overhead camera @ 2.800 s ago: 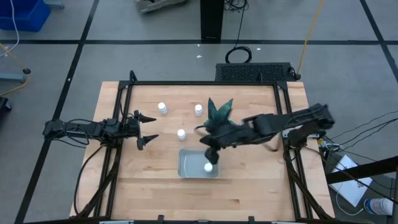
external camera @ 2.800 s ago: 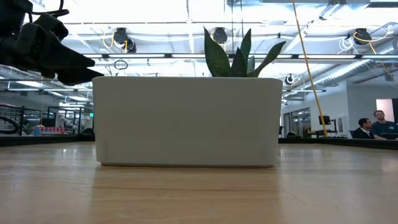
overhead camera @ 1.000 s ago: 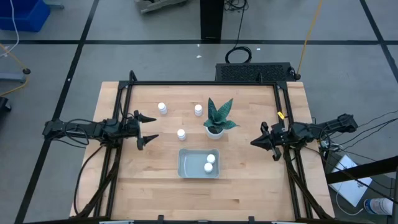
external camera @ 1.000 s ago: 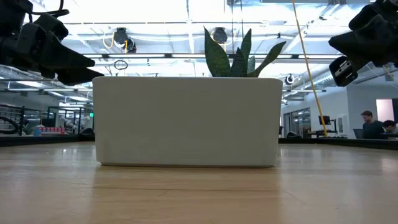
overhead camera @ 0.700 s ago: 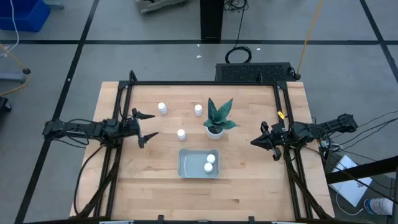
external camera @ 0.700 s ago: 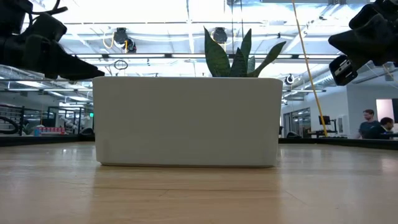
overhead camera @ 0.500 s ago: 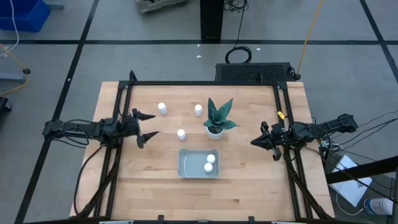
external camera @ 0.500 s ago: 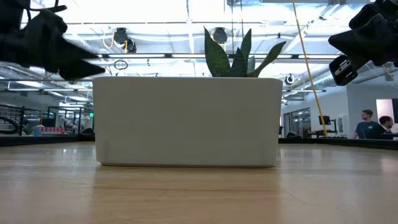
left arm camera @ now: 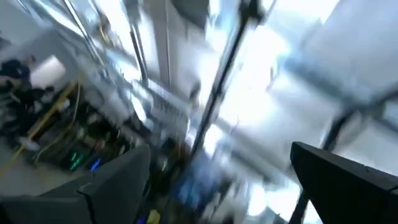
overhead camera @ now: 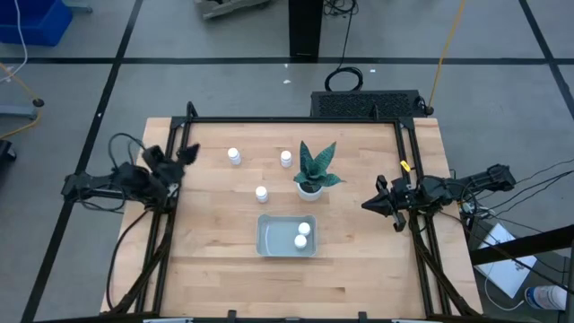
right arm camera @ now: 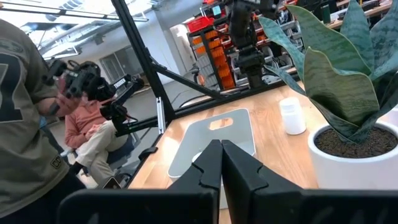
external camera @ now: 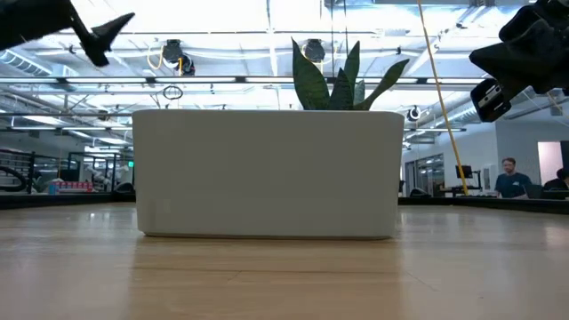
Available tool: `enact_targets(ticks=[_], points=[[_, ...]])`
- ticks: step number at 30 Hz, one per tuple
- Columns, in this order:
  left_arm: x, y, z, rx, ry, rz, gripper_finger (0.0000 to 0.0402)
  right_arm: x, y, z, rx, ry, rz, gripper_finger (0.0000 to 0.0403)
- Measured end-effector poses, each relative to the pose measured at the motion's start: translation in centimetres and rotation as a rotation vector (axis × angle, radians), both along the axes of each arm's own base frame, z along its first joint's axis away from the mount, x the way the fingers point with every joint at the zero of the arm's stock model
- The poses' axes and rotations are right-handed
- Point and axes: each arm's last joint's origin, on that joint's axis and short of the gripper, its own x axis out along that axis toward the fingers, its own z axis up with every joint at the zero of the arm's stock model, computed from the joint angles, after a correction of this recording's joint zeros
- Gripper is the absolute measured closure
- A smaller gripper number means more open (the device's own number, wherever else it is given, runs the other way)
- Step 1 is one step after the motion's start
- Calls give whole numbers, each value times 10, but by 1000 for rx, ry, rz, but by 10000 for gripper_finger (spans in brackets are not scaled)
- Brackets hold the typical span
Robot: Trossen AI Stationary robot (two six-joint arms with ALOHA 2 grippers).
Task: Pick and place pill bottles into a basket
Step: Put the white pill bottle into the white bin
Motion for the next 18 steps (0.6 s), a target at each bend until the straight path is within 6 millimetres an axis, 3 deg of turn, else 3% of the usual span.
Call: enact_targets(ticks=[3,12,16,18], points=[[-8,1,8,-58,-136,-20,7,0,0,0,0,0,0,399],[-15,2,13,-131,-256,-79,7,0,0,0,0,0,0,400],[-17,4,16,-339,-358,-194,7,0,0,0,0,0,0,399],[-20,5,25,-360,-386,-187,7,0,0,0,0,0,0,399]])
